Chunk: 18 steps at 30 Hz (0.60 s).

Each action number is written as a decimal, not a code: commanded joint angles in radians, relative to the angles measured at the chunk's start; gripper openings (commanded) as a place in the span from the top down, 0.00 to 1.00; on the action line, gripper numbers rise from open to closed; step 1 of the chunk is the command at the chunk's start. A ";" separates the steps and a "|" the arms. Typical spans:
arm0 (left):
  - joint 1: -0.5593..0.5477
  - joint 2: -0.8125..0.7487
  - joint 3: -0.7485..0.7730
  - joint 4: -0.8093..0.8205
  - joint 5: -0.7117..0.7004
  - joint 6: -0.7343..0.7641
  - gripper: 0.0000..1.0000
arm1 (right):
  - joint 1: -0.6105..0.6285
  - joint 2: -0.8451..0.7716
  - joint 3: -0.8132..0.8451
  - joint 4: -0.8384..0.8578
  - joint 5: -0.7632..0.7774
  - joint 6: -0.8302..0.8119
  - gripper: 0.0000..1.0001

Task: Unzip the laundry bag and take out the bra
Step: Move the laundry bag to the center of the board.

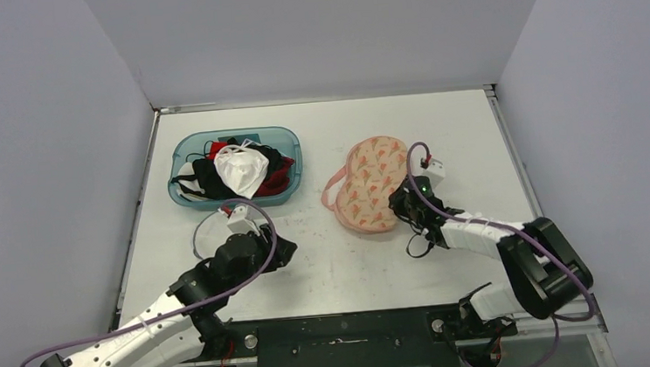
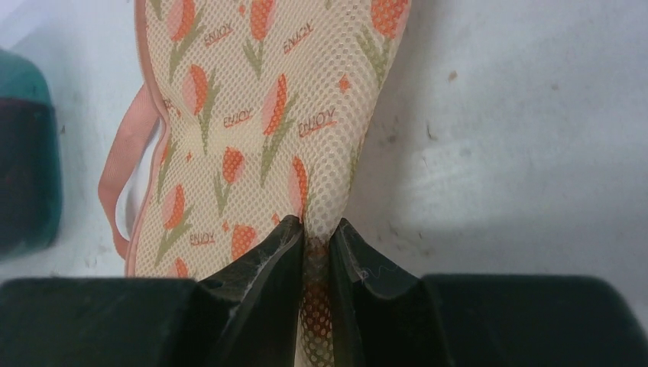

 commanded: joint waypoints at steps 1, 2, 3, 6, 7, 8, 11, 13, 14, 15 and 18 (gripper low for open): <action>-0.003 -0.036 0.015 0.024 -0.028 -0.007 0.60 | -0.017 0.189 0.156 0.093 0.087 0.038 0.80; -0.002 -0.045 0.021 0.011 -0.036 -0.002 0.60 | -0.023 0.237 0.191 0.101 0.083 0.038 0.79; -0.002 -0.057 0.029 -0.004 -0.040 0.003 0.60 | -0.030 0.284 0.225 0.106 0.075 0.038 0.79; -0.002 -0.084 0.057 -0.050 -0.053 0.023 0.60 | -0.055 0.382 0.303 0.115 0.037 0.039 0.78; -0.001 -0.094 0.065 -0.069 -0.063 0.031 0.59 | -0.061 0.407 0.323 0.116 0.029 0.035 0.77; -0.001 -0.104 0.073 -0.091 -0.078 0.035 0.59 | -0.064 0.426 0.342 0.116 0.024 0.022 0.75; 0.001 -0.142 0.088 -0.146 -0.123 0.042 0.55 | -0.064 0.458 0.380 0.107 0.007 -0.024 0.44; 0.000 -0.172 0.087 -0.161 -0.144 0.045 0.50 | -0.063 0.437 0.381 0.079 0.019 -0.033 0.24; 0.000 -0.185 0.085 -0.164 -0.156 0.044 0.49 | -0.062 0.412 0.367 0.078 0.024 -0.030 0.18; 0.001 -0.198 0.082 -0.165 -0.163 0.044 0.48 | -0.061 0.382 0.354 0.077 0.025 -0.030 0.15; 0.003 -0.223 0.074 -0.165 -0.185 0.041 0.42 | -0.045 0.260 0.331 0.025 0.038 -0.036 0.09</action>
